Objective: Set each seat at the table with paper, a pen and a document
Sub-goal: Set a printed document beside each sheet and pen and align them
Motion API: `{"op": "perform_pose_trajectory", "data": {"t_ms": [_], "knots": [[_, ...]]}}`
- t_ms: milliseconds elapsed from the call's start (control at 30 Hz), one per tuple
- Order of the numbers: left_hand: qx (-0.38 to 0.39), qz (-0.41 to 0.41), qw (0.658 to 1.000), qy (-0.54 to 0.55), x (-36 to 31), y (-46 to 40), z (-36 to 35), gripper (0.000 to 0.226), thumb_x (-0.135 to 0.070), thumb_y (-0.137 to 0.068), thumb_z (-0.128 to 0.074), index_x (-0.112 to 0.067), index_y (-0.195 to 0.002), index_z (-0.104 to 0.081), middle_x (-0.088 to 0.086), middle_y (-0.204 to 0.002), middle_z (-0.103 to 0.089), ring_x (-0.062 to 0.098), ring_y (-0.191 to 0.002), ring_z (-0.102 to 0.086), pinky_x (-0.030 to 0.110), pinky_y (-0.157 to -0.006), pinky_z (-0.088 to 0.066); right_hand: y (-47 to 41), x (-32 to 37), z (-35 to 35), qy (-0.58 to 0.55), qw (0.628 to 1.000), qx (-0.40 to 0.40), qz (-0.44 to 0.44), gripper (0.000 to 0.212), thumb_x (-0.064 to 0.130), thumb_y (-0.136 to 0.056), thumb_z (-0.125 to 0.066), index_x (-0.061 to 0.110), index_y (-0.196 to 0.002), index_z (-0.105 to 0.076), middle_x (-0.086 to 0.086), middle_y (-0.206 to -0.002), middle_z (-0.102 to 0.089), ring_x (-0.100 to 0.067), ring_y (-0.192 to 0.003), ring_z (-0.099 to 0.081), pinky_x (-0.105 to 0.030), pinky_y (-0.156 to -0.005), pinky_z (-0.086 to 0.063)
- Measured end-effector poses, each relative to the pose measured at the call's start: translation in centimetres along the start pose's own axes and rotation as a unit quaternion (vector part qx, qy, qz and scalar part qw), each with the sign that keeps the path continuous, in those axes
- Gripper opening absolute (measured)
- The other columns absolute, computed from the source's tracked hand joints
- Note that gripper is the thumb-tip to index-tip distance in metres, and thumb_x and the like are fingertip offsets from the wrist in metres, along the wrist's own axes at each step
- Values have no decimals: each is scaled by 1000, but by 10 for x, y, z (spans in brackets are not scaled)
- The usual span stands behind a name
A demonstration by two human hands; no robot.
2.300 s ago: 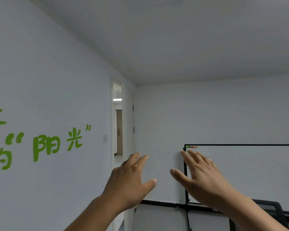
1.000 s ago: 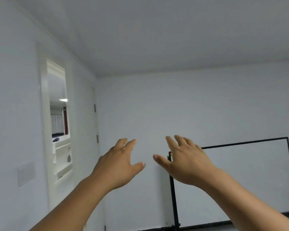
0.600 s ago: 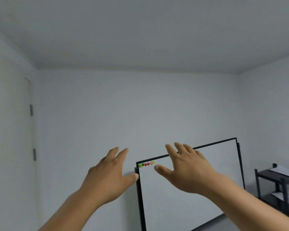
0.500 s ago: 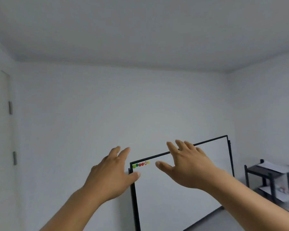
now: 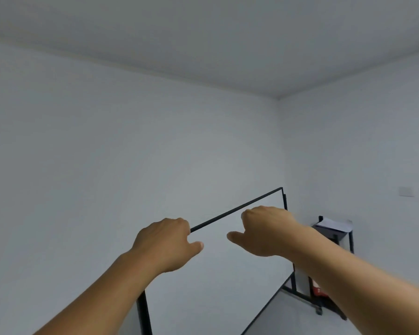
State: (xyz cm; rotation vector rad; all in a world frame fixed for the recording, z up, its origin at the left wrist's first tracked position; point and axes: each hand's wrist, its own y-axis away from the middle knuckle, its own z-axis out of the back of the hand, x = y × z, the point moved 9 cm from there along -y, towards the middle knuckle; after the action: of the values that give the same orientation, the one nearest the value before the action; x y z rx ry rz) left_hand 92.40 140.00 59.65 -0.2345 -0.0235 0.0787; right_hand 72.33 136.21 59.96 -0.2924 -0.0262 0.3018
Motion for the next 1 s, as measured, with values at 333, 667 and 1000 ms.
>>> {"op": "perform_pose_trajectory", "data": {"t_ms": [333, 667, 1000], "knots": [[26, -29, 999, -18, -24, -216, -50, 45, -70, -96, -58, -26, -103, -64, -7, -94, -67, 19, -90, -67, 34, -82, -56, -186, -64, -52, 18, 1000, 13, -5, 44, 56, -101, -52, 21, -77, -43, 3, -88, -59, -27, -90, -63, -36, -76, -50], [-7, -135, 991, -13, -84, -407, -105, 47, -61, -101, -56, -25, -74, -43, -5, -80, -55, 20, -72, -54, 32, -68, -43, -332, -143, -111, 80, 993, 1, -82, 32, 31, -98, -53, 15, -73, -42, 1, -76, -49, -19, -62, -45, -30, -60, -37], [-5, -299, 954, 14, -188, -579, -140, 44, -50, -101, -57, -19, -73, -43, -3, -74, -51, 18, -62, -46, 30, -60, -37, -438, -241, -123, 110, 974, 0, -199, 29, 26, -94, -55, 16, -69, -42, -1, -75, -50, -21, -61, -44, -29, -56, -31]]}}
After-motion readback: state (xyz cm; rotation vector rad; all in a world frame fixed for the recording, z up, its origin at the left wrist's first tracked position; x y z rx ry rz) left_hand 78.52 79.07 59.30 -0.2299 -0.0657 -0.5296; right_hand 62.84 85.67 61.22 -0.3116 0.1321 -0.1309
